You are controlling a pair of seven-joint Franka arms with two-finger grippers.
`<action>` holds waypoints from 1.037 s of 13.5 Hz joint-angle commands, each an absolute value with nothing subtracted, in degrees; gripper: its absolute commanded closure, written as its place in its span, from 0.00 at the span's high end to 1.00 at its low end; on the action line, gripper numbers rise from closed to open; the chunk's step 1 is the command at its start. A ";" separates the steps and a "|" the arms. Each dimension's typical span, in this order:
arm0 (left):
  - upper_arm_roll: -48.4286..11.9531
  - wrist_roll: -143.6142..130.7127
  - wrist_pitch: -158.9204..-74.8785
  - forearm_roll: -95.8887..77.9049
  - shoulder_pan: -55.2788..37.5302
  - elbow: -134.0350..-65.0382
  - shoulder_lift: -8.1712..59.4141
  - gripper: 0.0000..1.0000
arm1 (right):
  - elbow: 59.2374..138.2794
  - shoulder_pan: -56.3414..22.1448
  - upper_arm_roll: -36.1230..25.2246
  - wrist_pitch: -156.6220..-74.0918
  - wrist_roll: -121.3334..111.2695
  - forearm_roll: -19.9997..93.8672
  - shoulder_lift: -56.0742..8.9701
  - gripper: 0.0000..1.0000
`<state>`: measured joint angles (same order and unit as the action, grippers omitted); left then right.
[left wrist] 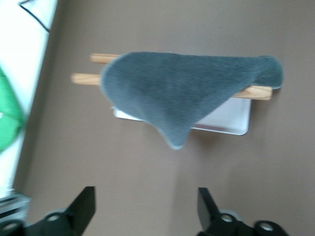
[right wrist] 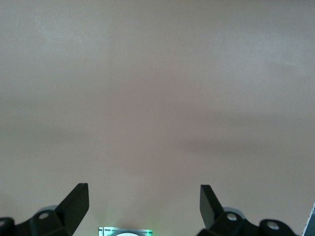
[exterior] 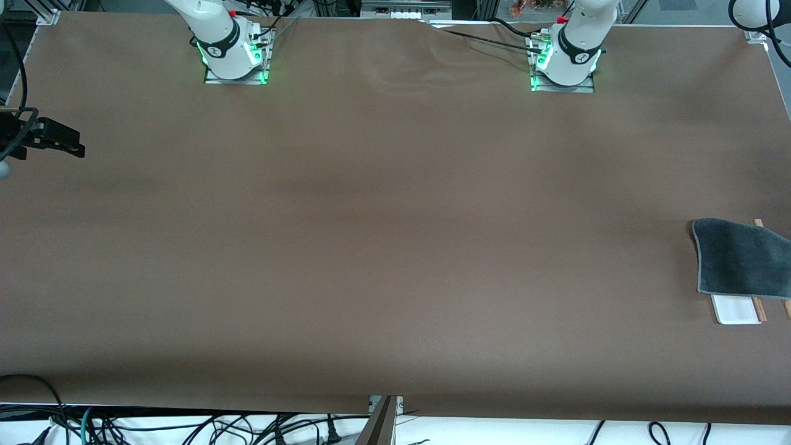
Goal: Pass towel and hang on rack
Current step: 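Release the towel on the rack and raise the left gripper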
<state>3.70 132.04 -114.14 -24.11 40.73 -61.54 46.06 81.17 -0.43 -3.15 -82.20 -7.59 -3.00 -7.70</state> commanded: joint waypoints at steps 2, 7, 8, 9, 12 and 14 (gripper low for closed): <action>2.64 131.58 -113.03 -23.11 39.12 -59.94 42.29 1.00 | 80.77 -0.62 -2.90 -82.26 -8.44 -3.69 -7.38 1.00; 3.08 119.39 -109.61 -22.76 34.54 -60.03 38.50 1.00 | 80.77 -0.70 -2.90 -82.27 -8.44 -3.60 -7.38 1.00; 2.99 116.40 -108.99 -22.76 33.67 -60.03 38.41 1.00 | 80.77 -0.62 -2.90 -82.27 -8.44 -3.60 -7.38 1.00; 3.08 114.11 -108.98 -22.59 32.27 -60.03 38.15 1.00 | 80.77 -0.70 -2.90 -82.27 -8.44 -3.69 -7.38 1.00; 3.69 106.82 -108.98 -21.54 28.05 -60.29 37.44 1.00 | 80.77 -0.70 -2.90 -82.44 -8.44 -3.69 -7.38 1.00; 3.78 99.70 -108.98 -18.30 24.63 -60.38 36.74 1.00 | 80.77 -0.70 -2.90 -82.44 -8.44 -3.69 -7.38 1.00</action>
